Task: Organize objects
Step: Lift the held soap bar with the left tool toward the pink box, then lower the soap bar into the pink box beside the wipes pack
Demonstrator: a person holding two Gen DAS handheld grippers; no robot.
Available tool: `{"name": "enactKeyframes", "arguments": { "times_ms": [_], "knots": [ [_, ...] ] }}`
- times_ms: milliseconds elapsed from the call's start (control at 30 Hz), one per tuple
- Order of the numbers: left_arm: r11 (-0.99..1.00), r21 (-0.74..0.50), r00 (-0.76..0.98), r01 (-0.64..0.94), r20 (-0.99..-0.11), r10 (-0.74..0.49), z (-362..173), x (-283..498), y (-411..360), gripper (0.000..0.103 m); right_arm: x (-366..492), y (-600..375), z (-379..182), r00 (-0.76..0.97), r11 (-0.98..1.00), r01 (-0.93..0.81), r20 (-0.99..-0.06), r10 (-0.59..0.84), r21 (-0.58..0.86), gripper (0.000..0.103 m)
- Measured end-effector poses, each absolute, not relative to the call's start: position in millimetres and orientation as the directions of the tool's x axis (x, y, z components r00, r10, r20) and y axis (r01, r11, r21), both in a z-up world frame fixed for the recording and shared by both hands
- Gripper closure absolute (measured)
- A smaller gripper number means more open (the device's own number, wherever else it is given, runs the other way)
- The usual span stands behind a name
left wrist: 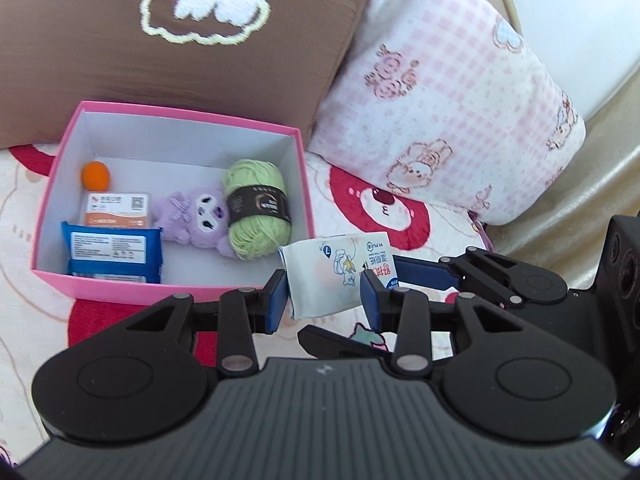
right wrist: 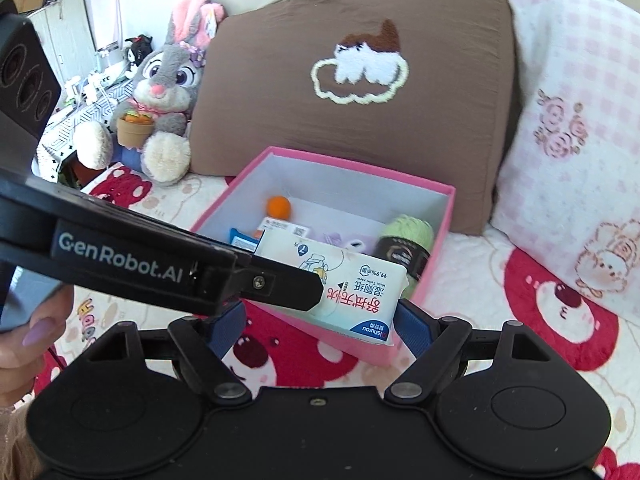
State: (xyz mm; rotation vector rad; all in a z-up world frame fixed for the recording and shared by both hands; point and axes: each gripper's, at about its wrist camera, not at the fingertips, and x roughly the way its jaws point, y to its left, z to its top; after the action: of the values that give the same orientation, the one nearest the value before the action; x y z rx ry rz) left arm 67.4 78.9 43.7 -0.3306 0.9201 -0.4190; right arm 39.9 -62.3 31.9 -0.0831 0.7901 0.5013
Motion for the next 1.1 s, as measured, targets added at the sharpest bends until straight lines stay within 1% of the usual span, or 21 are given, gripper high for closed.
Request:
{"name": "enactKeyframes", "arguments": {
  "times_ms": [200,467,533,733,1000,1100],
  "knots": [
    [0.882,-0.449,0.548,0.144,-0.706,-0.449,36,80,105,0.066,63,-46,33,0.568,0.861,-0.48,-0.688,0.453,0.17,0.022],
    [0.897,-0.436,0.514,0.068,-0.756,-0.407,2,113,127,0.066,101,-34,0,0.502,0.864,-0.438,-0.73,0.464,0.248,0.037],
    [0.899,-0.435,0.501,0.054,-0.767,-0.401,-9,122,131,0.066,109,-32,-9,0.485,0.867,-0.425,-0.742,0.462,0.261,0.042],
    [0.903,-0.428,0.459,0.021,-0.799,-0.389,-41,148,141,0.066,136,-29,-44,0.428,0.877,-0.356,-0.778,0.46,0.322,0.048],
    [0.896,-0.444,0.413,0.022,-0.812,-0.412,-74,170,143,0.066,153,-27,-75,0.396,0.898,-0.305,-0.815,0.423,0.318,0.049],
    [0.894,-0.448,0.405,0.021,-0.814,-0.417,-83,175,143,0.066,158,-27,-82,0.39,0.907,-0.298,-0.829,0.401,0.298,0.052]
  ]
}}
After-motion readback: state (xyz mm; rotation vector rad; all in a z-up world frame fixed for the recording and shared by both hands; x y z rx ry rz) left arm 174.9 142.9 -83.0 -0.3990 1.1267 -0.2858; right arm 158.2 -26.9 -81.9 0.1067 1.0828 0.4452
